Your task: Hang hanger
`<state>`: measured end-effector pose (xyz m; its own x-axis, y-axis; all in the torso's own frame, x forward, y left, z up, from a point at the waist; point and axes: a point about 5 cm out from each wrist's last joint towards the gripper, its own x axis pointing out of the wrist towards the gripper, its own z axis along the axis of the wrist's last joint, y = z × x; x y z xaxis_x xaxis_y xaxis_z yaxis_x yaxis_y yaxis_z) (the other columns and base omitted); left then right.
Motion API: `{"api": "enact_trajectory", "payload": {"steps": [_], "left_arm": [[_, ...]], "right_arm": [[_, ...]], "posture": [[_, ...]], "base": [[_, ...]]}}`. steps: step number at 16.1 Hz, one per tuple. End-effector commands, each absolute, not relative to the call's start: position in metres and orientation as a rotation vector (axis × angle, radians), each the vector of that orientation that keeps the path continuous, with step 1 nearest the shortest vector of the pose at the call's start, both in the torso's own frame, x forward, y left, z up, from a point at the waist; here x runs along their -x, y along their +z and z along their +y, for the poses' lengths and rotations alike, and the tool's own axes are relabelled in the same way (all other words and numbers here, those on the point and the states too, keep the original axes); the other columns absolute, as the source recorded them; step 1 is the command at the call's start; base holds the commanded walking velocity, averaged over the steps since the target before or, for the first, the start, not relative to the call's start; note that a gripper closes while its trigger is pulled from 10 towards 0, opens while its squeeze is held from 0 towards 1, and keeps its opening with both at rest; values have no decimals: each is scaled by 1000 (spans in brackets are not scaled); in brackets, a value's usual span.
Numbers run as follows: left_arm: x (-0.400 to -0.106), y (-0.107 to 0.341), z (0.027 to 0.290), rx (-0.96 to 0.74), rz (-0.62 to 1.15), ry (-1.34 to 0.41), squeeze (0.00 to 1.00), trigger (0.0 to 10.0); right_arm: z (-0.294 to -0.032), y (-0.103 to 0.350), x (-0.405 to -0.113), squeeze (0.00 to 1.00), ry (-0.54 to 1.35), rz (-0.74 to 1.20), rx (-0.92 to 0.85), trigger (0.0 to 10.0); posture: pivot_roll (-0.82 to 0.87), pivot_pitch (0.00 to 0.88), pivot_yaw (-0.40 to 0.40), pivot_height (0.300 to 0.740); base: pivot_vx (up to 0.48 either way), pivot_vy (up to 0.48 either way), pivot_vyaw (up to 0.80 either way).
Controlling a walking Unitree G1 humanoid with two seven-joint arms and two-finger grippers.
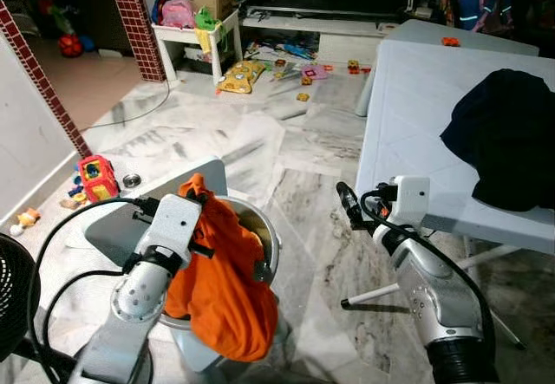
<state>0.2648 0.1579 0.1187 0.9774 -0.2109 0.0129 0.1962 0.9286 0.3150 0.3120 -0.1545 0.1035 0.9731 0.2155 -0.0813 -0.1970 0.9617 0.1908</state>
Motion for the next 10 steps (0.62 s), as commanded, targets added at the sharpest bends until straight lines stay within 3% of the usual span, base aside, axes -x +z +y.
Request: {"api": "enact_trajectory", "payload": {"steps": [1, 2, 3, 5, 10], "left_arm": [[-265, 120, 160, -306, -64, -188, 0, 2000], [-265, 120, 155, -278, -64, -200, 0, 3137], [-265, 120, 153, -261, -60, -197, 0, 9647], [-270, 110, 138, -158, -26, -216, 0, 10000], [-285, 119, 117, -123, -73, -270, 0, 10000]], "right_arm": [[-155, 99, -308, 0, 194, 113, -191, 10000], [-154, 95, -304, 0, 195, 126, -196, 10000], [-154, 93, -302, 0, 198, 138, -186, 10000], [-159, 90, -302, 0, 187, 149, -177, 10000], [-159, 88, -307, 0, 164, 141, -189, 10000]], "posture": [[23, 0, 44, 740], [14, 0, 43, 740], [0, 0, 40, 740], [-58, 0, 61, 740], [-63, 0, 65, 740]], "base": [[0, 0, 0], [0, 0, 0], [0, 0, 0], [0, 0, -734], [0, 0, -777]]}}
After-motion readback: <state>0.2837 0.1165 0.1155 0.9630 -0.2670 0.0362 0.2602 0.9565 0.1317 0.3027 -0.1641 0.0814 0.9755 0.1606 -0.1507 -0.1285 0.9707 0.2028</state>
